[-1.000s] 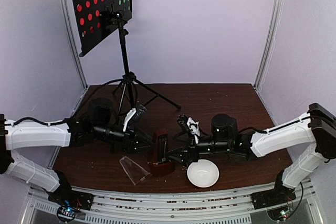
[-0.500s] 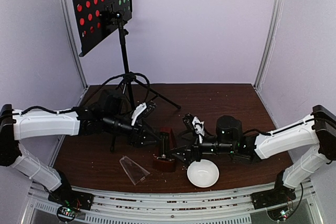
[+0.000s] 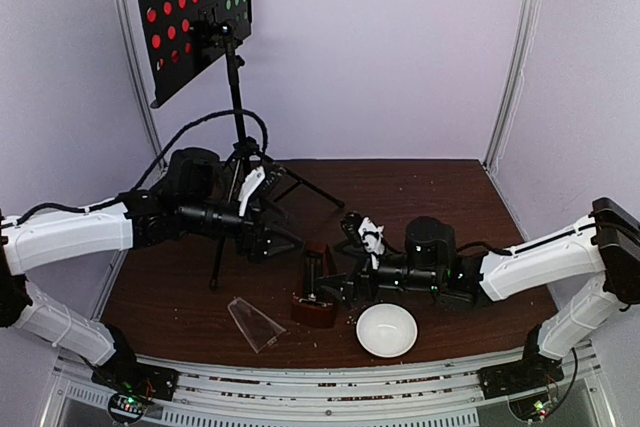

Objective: Pack up the instrument practice props

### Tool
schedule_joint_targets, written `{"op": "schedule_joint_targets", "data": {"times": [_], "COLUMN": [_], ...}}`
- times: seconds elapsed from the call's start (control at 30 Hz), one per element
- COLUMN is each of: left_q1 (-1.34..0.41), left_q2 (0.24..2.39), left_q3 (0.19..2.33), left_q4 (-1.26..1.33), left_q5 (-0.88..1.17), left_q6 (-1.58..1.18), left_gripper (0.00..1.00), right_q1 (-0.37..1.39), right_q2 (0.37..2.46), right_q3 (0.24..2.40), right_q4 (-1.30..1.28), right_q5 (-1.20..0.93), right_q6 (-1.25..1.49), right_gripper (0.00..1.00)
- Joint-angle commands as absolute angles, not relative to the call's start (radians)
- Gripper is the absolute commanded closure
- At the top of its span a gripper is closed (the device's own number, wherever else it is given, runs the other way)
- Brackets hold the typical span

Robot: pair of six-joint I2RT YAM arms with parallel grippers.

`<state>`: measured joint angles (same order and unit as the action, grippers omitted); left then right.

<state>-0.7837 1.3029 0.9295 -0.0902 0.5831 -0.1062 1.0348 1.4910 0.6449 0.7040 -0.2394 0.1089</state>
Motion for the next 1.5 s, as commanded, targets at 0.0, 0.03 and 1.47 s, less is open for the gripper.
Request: {"op": "schedule_joint_targets", "data": {"times": [0.0, 0.03, 1.47], "left_q1": [-0.752, -0.749, -0.746], "left_q2": [1.291, 1.294, 1.299], "left_q3": [0.998, 1.007, 0.969], "left_q4": [0.026, 0.036, 0.011], "left_q5": [0.523, 0.527, 0.394], "left_q6": [-0.134, -0.137, -0.024], "left_gripper": [0.16, 0.16, 0.12], "right_q1": [1.040, 1.040, 0.937], "right_q2": [1.463, 1.465, 1.681], "right_q3": [0.690, 0.690, 0.690], "right_q4": [0.722, 0.737, 0.930], "right_q5": [-0.258, -0.278, -0.485], "right_q6": [0.036, 0.023, -0.027], "right_gripper": [0.00, 0.00, 0.22]}}
